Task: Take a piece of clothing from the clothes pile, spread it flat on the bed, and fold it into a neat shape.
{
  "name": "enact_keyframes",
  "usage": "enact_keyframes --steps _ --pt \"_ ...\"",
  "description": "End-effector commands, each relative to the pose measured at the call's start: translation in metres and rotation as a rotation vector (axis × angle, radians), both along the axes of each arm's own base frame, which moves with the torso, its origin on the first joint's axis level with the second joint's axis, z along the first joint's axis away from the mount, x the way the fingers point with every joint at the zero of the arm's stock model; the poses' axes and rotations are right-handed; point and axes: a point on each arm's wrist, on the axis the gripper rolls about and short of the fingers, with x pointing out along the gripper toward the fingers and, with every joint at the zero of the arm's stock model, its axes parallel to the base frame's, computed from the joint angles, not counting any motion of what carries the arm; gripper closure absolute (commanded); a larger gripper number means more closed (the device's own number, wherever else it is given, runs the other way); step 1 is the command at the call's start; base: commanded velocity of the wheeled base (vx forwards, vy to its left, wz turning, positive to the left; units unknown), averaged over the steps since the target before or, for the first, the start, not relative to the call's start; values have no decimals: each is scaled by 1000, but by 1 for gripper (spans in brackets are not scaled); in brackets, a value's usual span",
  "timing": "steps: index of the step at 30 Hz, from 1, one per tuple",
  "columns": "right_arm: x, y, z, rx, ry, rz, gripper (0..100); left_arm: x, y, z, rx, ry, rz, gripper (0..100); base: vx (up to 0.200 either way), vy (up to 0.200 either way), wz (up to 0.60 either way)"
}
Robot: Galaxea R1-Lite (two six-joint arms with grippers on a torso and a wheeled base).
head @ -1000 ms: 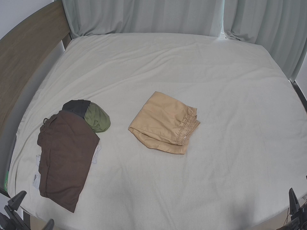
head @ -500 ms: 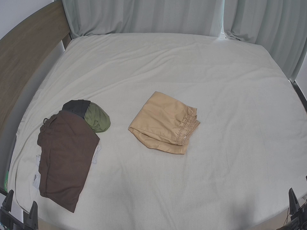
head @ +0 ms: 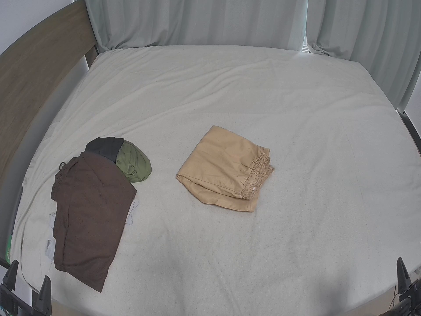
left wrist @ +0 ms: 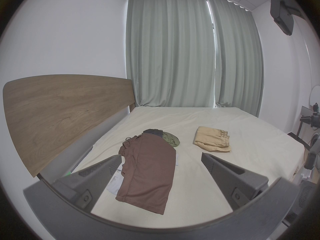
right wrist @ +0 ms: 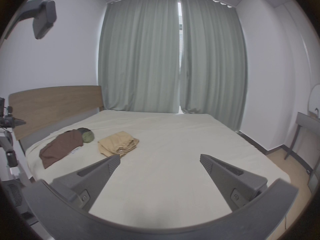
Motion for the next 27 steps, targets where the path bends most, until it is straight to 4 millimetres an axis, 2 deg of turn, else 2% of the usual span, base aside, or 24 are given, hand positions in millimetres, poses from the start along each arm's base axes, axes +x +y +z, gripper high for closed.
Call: enact_keyframes --steps 1,6,27 --pt "0 2 -7 -4 21 96 0 0 0 -4 1 5 0 0 0 0 0" --pt "0 0 -11 22 66 6 0 0 0 -4 1 7 2 0 0 0 0" --pt "0 0 -11 31 66 4 0 0 0 -5 -2 5 2 0 0 0 0"
